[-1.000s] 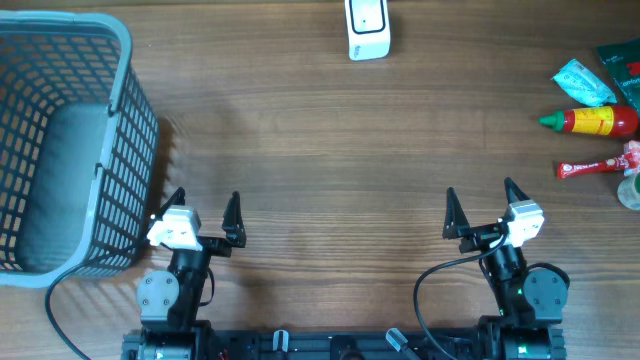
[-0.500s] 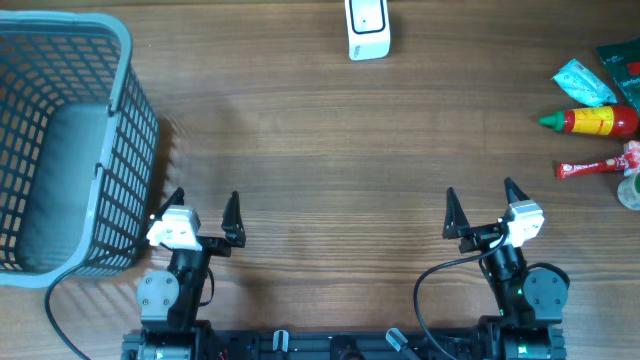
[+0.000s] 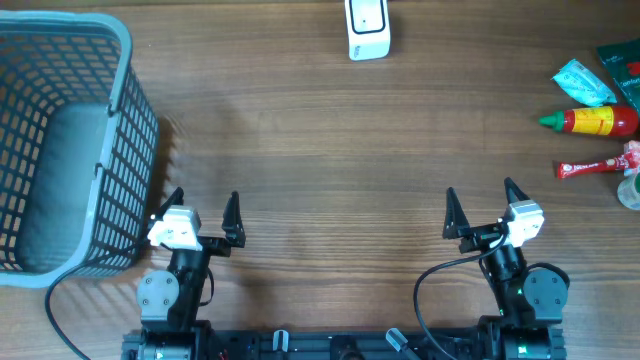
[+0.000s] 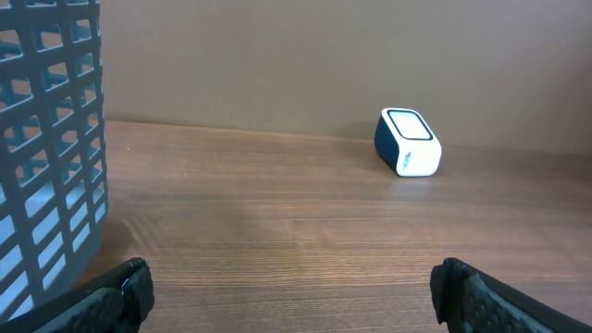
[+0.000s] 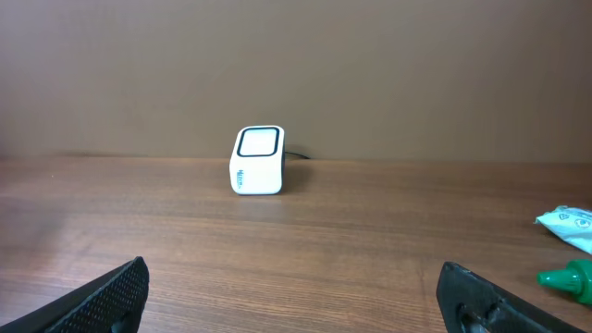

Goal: Scan the item barcode

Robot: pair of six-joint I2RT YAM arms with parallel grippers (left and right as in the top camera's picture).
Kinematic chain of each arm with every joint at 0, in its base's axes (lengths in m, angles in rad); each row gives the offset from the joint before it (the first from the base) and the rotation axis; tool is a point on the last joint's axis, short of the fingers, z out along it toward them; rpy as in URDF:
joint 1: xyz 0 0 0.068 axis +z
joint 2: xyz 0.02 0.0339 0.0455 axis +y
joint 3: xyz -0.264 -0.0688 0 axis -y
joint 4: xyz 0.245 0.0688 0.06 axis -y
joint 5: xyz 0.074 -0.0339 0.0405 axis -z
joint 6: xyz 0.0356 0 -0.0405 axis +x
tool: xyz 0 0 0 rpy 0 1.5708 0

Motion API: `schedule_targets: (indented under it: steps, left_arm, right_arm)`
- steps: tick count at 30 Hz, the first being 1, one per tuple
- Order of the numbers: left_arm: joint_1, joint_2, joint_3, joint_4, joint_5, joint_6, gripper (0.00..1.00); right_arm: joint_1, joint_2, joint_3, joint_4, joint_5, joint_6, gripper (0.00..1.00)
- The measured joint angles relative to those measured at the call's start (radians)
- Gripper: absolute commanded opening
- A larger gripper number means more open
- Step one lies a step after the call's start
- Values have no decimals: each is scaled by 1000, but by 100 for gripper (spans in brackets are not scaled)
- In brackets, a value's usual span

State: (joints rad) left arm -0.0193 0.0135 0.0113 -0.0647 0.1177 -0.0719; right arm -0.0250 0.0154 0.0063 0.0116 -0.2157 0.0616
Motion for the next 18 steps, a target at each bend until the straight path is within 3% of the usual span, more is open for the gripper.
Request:
schedule_targets:
  steps: [18]
  left_arm:
    - [0, 0, 0, 0, 0, 6, 100]
  right_arm:
    - [0, 0, 0, 0, 0, 0, 100]
